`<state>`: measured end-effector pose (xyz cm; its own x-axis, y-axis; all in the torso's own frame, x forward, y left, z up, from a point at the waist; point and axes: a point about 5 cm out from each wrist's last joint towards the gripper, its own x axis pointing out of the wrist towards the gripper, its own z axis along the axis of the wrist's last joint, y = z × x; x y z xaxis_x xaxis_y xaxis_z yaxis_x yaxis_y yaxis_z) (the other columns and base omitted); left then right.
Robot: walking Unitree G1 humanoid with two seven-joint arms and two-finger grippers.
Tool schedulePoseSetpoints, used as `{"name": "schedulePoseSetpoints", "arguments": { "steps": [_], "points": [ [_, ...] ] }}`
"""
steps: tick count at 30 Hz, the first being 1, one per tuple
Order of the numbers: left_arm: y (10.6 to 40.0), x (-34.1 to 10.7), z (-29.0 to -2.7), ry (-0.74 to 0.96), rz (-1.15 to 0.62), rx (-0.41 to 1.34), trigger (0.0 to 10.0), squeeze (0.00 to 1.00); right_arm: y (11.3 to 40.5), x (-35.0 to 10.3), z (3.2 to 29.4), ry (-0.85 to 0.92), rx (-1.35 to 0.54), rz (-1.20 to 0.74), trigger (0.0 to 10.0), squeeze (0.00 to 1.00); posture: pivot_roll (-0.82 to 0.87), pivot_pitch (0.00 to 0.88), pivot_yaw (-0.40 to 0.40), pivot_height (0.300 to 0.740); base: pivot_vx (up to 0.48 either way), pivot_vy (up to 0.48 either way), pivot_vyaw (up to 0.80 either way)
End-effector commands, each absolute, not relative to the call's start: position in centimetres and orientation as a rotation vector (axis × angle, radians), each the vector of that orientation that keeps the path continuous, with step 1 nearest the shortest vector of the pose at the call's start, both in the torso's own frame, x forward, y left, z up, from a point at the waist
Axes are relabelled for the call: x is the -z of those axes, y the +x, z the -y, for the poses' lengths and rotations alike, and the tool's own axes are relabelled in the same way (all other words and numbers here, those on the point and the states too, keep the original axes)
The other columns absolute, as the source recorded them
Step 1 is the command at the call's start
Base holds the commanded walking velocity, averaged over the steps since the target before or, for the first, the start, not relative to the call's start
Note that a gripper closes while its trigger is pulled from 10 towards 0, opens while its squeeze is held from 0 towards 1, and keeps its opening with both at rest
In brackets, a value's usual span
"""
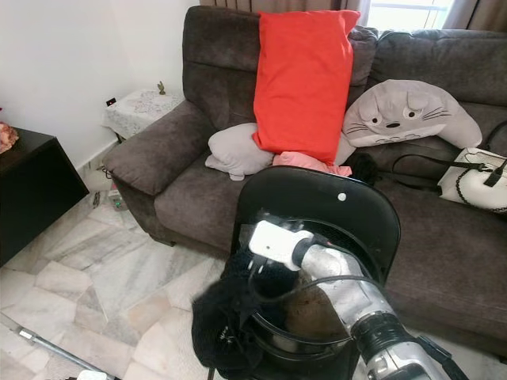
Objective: Hang hanger
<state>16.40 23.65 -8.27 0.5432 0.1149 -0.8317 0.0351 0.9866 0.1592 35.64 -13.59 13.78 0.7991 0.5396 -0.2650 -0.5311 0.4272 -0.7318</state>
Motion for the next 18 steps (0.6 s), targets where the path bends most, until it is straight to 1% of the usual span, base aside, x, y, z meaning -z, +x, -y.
{"name": "schedulePoseSetpoints", "arguments": {
  "steps": [1, 3, 4, 6, 7, 8, 13, 14, 17, 18],
  "points": [
    [15.6, 8.5, -24.1, 0.178, -1.028, -0.056, 10.0, 0.00, 35.5, -14.0, 14.1, -0.899, -0.639, 0.018, 10.0, 1.00, 0.00, 0.063, 0.092, 0.740, 0.000, 0.000, 0.00],
    [15.6, 8.5, -24.1, 0.176, -1.029, -0.055, 10.0, 0.00, 35.1, -13.4, 15.7, -0.949, -0.602, -0.019, 10.0, 1.00, 0.00, 0.063, 0.090, 0.740, 0.000, 0.000, 0.00],
    [15.6, 8.5, -24.1, 0.176, -1.029, -0.055, 10.0, 0.00, 35.1, -13.4, 15.7, -0.949, -0.602, -0.019, 10.0, 1.00, 0.00, 0.063, 0.090, 0.740, 0.000, 0.000, 0.00],
    [15.6, 8.5, -24.2, 0.175, -1.029, -0.056, 10.0, 0.00, 34.5, -12.2, 17.2, -0.988, -0.593, -0.076, 10.0, 1.00, 0.00, 0.065, 0.089, 0.740, 0.000, 0.000, 0.00],
    [15.6, 8.5, -24.2, 0.175, -1.029, -0.056, 10.0, 0.00, 34.5, -12.2, 17.2, -0.988, -0.593, -0.076, 10.0, 1.00, 0.00, 0.065, 0.089, 0.740, 0.000, 0.000, 0.00],
    [15.5, 8.5, -24.2, 0.173, -1.029, -0.057, 10.0, 0.00, 34.0, -11.6, 17.7, -1.011, -0.605, -0.091, 10.0, 1.00, 0.00, 0.066, 0.089, 0.740, 0.000, 0.000, 0.00],
    [15.5, 8.5, -24.1, 0.177, -1.030, -0.052, 10.0, 0.00, 32.1, -9.4, 18.9, -1.079, -0.722, -0.170, 10.0, 1.00, -0.01, 0.068, 0.088, 0.740, 0.000, 0.000, 0.00],
    [15.5, 8.5, -24.1, 0.177, -1.030, -0.052, 10.0, 0.00, 32.1, -9.4, 18.9, -1.079, -0.722, -0.170, 10.0, 1.00, -0.01, 0.068, 0.088, 0.740, 0.000, 0.000, 0.00],
    [15.5, 8.5, -24.2, 0.178, -1.030, -0.054, 10.0, 0.00, 31.0, -8.9, 19.4, -1.130, -0.833, -0.149, 10.0, 1.00, -0.01, 0.068, 0.092, 0.740, 0.000, 0.000, 0.00],
    [15.5, 8.5, -24.2, 0.178, -1.030, -0.054, 10.0, 0.00, 31.0, -8.9, 19.4, -1.130, -0.833, -0.149, 10.0, 1.00, -0.01, 0.068, 0.092, 0.740, 0.000, 0.000, 0.00]
  ]
}}
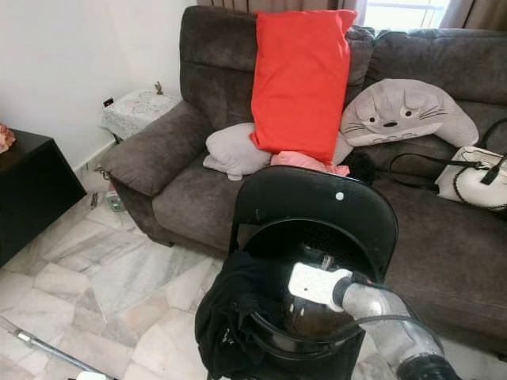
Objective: Hang hanger
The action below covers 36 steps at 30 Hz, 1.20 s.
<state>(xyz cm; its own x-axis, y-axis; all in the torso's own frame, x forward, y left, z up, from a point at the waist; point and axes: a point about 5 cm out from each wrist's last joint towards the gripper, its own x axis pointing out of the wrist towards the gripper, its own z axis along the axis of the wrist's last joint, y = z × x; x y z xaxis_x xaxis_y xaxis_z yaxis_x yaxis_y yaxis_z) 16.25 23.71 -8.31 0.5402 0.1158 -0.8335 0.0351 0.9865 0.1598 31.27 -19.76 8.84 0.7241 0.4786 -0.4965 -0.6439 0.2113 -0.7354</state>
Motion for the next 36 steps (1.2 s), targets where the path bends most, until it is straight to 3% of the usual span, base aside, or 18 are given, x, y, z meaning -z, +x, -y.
{"name": "schedulePoseSetpoints", "arguments": {
  "steps": [1, 7, 9, 13, 14, 15, 16, 28, 36],
  "points": [
    [15.6, 8.5, -24.2, 0.182, -1.030, -0.051, 10.0, 0.00, 30.5, -8.5, 19.8, -1.184, -0.881, -0.136, 10.0, 0.00, -0.01, 0.067, 0.096, 0.740, 0.000, 0.000, 0.00],
    [15.7, 8.4, -24.2, 0.194, -1.029, -0.043, 10.0, 0.00, 30.3, -7.5, 20.6, -1.245, -0.914, -0.153, 10.0, 0.00, -0.01, 0.068, 0.102, 0.740, 0.000, 0.000, 0.00],
    [15.7, 8.4, -24.3, 0.194, -1.029, -0.044, 10.0, 0.00, 30.2, -7.3, 20.4, -1.229, -0.937, -0.150, 10.0, 1.00, -0.01, 0.068, 0.102, 0.740, 0.000, 0.000, 0.00],
    [15.8, 8.4, -24.3, 0.197, -1.027, -0.044, 10.0, 0.00, 30.5, -7.0, 19.6, -1.289, -0.961, -0.059, 10.0, 1.00, 0.00, 0.066, 0.104, 0.740, 0.000, 0.000, 0.00],
    [15.8, 8.4, -24.3, 0.197, -1.027, -0.043, 10.0, 0.00, 30.5, -6.8, 19.6, -1.311, -0.968, -0.054, 10.0, 0.25, 0.00, 0.066, 0.102, 0.740, 0.000, 0.000, 0.00],
    [15.8, 8.4, -24.3, 0.197, -1.027, -0.043, 10.0, 0.00, 30.6, -6.8, 19.6, -1.316, -0.965, -0.053, 10.0, 0.25, 0.00, 0.066, 0.102, 0.740, 0.000, 0.000, 0.00],
    [15.8, 8.4, -24.3, 0.197, -1.026, -0.043, 10.0, 0.00, 30.7, -6.7, 19.7, -1.341, -0.964, -0.056, 10.0, 0.00, 0.00, 0.067, 0.102, 0.740, 0.000, 0.000, 0.00],
    [15.8, 8.3, -24.6, 0.202, -1.025, -0.044, 10.0, 0.00, 31.1, -6.4, 21.0, -1.622, -1.006, 0.026, 10.0, 0.00, 0.01, 0.069, 0.104, 0.740, 0.000, 0.000, 0.00],
    [15.7, 8.2, -24.9, 0.205, -1.024, -0.052, 10.0, 0.00, 31.0, -6.1, 20.2, -1.582, -1.016, 0.065, 10.0, 0.00, 0.03, 0.068, 0.107, 0.740, 0.000, 0.000, 0.00]
  ]
}}
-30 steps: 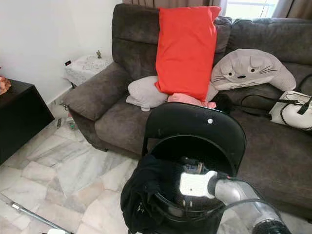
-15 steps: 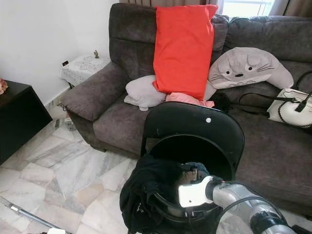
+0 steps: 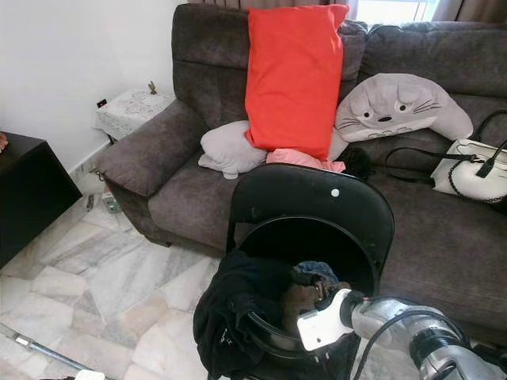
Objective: Hang hanger
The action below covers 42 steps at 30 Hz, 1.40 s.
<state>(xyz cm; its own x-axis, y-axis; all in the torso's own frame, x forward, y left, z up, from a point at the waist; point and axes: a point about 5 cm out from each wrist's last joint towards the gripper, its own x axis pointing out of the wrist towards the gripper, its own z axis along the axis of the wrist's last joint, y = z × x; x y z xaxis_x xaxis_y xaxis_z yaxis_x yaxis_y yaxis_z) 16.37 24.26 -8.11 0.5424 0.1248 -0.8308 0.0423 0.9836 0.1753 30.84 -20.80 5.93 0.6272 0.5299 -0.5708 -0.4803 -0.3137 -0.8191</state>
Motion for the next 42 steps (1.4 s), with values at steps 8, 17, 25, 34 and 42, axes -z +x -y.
{"name": "schedulePoseSetpoints", "arguments": {
  "steps": [8, 17, 25, 34, 42],
  "points": [
    [15.8, 8.1, -25.3, 0.215, -1.018, -0.051, 10.0, 0.00, 31.6, -5.7, 18.2, -1.530, -0.887, 0.155, 10.0, 0.00, 0.05, 0.065, 0.118, 0.740, 0.000, 0.000, 0.00],
    [15.9, 7.9, -25.6, 0.229, -1.015, -0.052, 10.0, 0.00, 31.9, -5.3, 17.1, -1.554, -0.845, 0.170, 10.0, 0.00, 0.07, 0.062, 0.127, 0.740, 0.000, 0.000, 0.00],
    [16.0, 7.9, -25.6, 0.236, -1.017, -0.050, 10.0, 0.00, 33.0, -6.7, 18.2, -1.565, -0.708, 0.189, 10.0, 0.00, 0.06, 0.057, 0.132, 0.740, 0.000, 0.000, 0.00],
    [16.0, 7.9, -25.7, 0.235, -1.017, -0.052, 10.0, 0.00, 33.5, -7.4, 19.5, -1.496, -0.627, 0.110, 10.0, 0.00, 0.06, 0.056, 0.129, 0.740, 0.000, 0.000, 0.00],
    [16.0, 7.9, -25.7, 0.235, -1.017, -0.054, 10.0, 0.00, 35.6, -10.5, 20.2, -0.903, -0.295, 0.022, 10.0, 0.00, 0.05, 0.053, 0.130, 0.740, 0.000, 0.000, 0.00]
  ]
}}
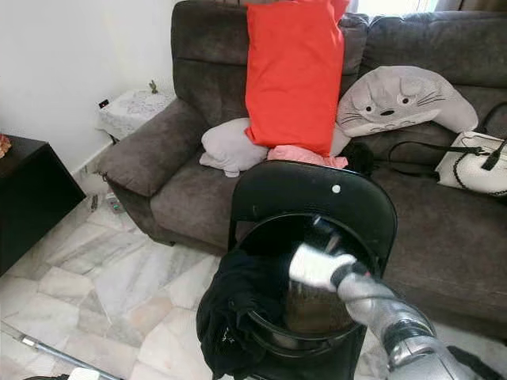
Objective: Hang hanger
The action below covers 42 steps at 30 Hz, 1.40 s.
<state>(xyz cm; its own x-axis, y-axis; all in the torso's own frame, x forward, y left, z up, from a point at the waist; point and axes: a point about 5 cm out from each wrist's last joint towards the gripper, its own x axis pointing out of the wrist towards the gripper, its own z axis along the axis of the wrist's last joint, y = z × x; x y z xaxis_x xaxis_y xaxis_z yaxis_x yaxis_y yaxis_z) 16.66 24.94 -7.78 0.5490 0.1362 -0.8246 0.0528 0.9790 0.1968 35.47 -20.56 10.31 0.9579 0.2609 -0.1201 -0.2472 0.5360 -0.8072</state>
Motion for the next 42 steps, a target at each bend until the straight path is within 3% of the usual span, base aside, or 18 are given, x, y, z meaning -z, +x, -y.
{"name": "schedulePoseSetpoints", "arguments": {
  "steps": [1, 5, 8, 13, 17, 20, 23, 27, 28, 31, 35, 37, 38, 39, 40, 41, 42],
  "points": [
    [16.0, 7.9, -25.7, 0.234, -1.017, -0.053, 10.0, 0.00, 35.8, -10.9, 20.3, -0.856, -0.275, 0.035, 10.0, 0.00, 0.05, 0.053, 0.130, 0.740, 0.000, 0.000, 0.00],
    [16.1, 7.9, -25.6, 0.233, -1.016, -0.051, 10.0, 0.00, 36.1, -12.0, 20.3, -0.627, -0.262, 0.053, 10.0, 0.00, 0.04, 0.053, 0.130, 0.740, 0.000, 0.000, 0.00],
    [16.1, 7.8, -25.6, 0.232, -1.016, -0.050, 10.0, 0.00, 35.7, -11.4, 19.5, -0.472, -0.409, -0.018, 10.0, 0.00, 0.03, 0.055, 0.134, 0.740, 0.000, 0.000, 0.00],
    [16.3, 7.8, -25.6, 0.233, -1.014, -0.049, 10.0, 0.00, 35.3, -10.9, 18.4, -0.345, -0.579, -0.110, 10.0, 0.00, 0.02, 0.059, 0.134, 0.740, 0.000, 0.000, 0.00],
    [16.4, 7.8, -25.6, 0.232, -1.013, -0.051, 10.0, 0.00, 35.9, -11.4, 17.6, -0.231, -0.603, -0.177, 10.0, 0.00, 0.03, 0.062, 0.130, 0.740, 0.000, 0.000, 0.00],
    [16.5, 7.7, -25.5, 0.224, -1.009, -0.057, 10.0, 0.00, 36.0, -12.6, 15.3, -0.012, -0.681, -0.191, 10.0, 0.00, 0.03, 0.064, 0.126, 0.740, 0.000, 0.000, 0.00],
    [16.6, 7.7, -25.4, 0.222, -1.007, -0.058, 10.0, 0.00, 35.2, -13.4, 13.6, 0.088, -0.762, -0.171, 10.0, 0.00, 0.03, 0.067, 0.119, 0.740, 0.000, 0.000, 0.00],
    [16.6, 7.8, -25.3, 0.215, -1.005, -0.061, 10.0, 0.00, 34.1, -12.8, 13.9, -0.100, -0.784, -0.150, 10.0, 0.00, 0.02, 0.071, 0.119, 0.740, 0.000, 0.000, 0.00],
    [16.6, 7.8, -25.2, 0.213, -1.004, -0.060, 10.0, 0.00, 34.2, -11.8, 15.4, -0.248, -0.685, -0.158, 10.0, 0.00, 0.01, 0.071, 0.117, 0.740, 0.000, 0.000, 0.00],
    [16.7, 7.8, -25.1, 0.218, -1.002, -0.053, 10.0, 0.00, 34.2, -10.7, 17.7, -0.339, -0.532, -0.194, 10.0, 0.00, 0.01, 0.073, 0.120, 0.740, 0.000, 0.000, 0.00],
    [16.8, 7.7, -25.1, 0.226, -1.000, -0.047, 10.0, 0.00, 33.1, -9.9, 18.6, -0.548, -0.533, -0.232, 10.0, 0.00, 0.01, 0.074, 0.119, 0.740, 0.000, 0.000, 0.00],
    [16.8, 7.7, -25.1, 0.227, -1.000, -0.049, 10.0, 0.00, 33.1, -10.5, 18.2, -0.487, -0.535, -0.196, 10.0, 0.00, 0.01, 0.072, 0.117, 0.740, 0.000, 0.000, 0.00],
    [16.8, 7.7, -25.1, 0.228, -0.999, -0.051, 10.0, 0.00, 33.2, -11.5, 17.8, -0.418, -0.521, -0.124, 10.0, 0.54, 0.01, 0.070, 0.116, 0.740, 0.000, 0.000, 0.00],
    [16.9, 7.7, -25.2, 0.231, -0.995, -0.055, 10.0, 0.00, 33.3, -12.5, 17.6, -0.380, -0.495, -0.051, 10.0, 0.92, 0.01, 0.069, 0.114, 0.740, 0.000, 0.000, 0.00],
    [16.9, 7.7, -25.2, 0.231, -0.995, -0.055, 10.0, 0.00, 33.3, -12.5, 17.6, -0.380, -0.495, -0.051, 10.0, 0.92, 0.01, 0.069, 0.114, 0.740, 0.000, 0.000, 0.00],
    [16.9, 7.6, -25.2, 0.231, -0.979, -0.067, 10.0, 0.00, 33.5, -13.8, 17.4, -0.307, -0.420, 0.063, 10.0, 0.75, 0.01, 0.066, 0.112, 0.740, 0.000, 0.000, 0.00],
    [16.9, 7.6, -25.2, 0.228, -0.974, -0.072, 10.0, 0.00, 33.5, -14.0, 17.4, -0.284, -0.392, 0.089, 10.0, 0.75, 0.01, 0.065, 0.112, 0.740, 0.000, 0.000, 0.00]
  ]
}}
